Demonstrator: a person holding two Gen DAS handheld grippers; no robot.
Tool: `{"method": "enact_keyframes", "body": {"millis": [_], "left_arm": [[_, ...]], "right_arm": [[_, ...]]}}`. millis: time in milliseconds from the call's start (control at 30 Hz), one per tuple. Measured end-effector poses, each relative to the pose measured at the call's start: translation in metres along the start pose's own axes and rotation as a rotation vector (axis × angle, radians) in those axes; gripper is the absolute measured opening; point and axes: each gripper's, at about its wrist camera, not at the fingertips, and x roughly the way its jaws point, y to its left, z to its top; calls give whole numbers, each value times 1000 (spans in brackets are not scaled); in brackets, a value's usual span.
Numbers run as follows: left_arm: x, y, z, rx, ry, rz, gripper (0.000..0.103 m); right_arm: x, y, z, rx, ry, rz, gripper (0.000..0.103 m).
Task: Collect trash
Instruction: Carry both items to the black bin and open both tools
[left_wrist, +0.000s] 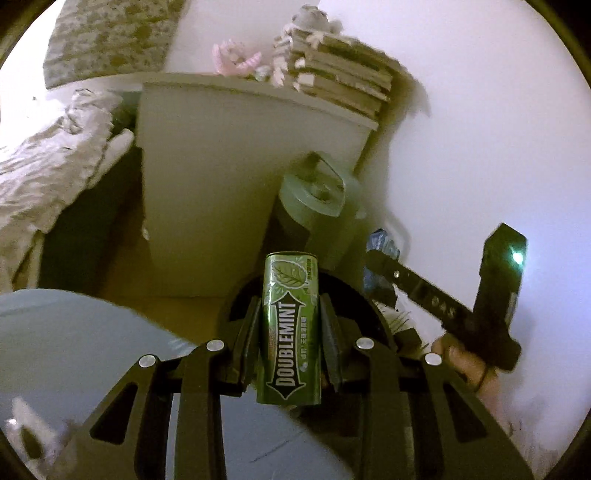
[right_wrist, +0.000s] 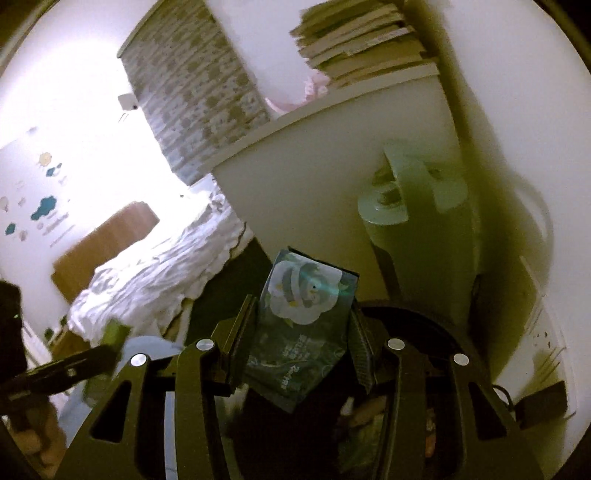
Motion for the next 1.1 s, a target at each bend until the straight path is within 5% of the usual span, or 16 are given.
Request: {"method": "enact_keyframes", "body": {"millis": [300, 900, 1000, 1100], "left_arm": [[68, -21, -5, 9, 74, 0, 31], [94, -22, -17, -4, 131, 5, 31], [93, -21, -15, -18, 147, 15, 35], [84, -21, -14, -23, 136, 32, 58]], "right_arm": [[16, -30, -5, 1, 10, -60, 47], [15, -38, -5, 33, 5, -83, 50], [11, -39, -5, 50, -27, -88, 82], [4, -39, -4, 56, -79, -80, 89]]}}
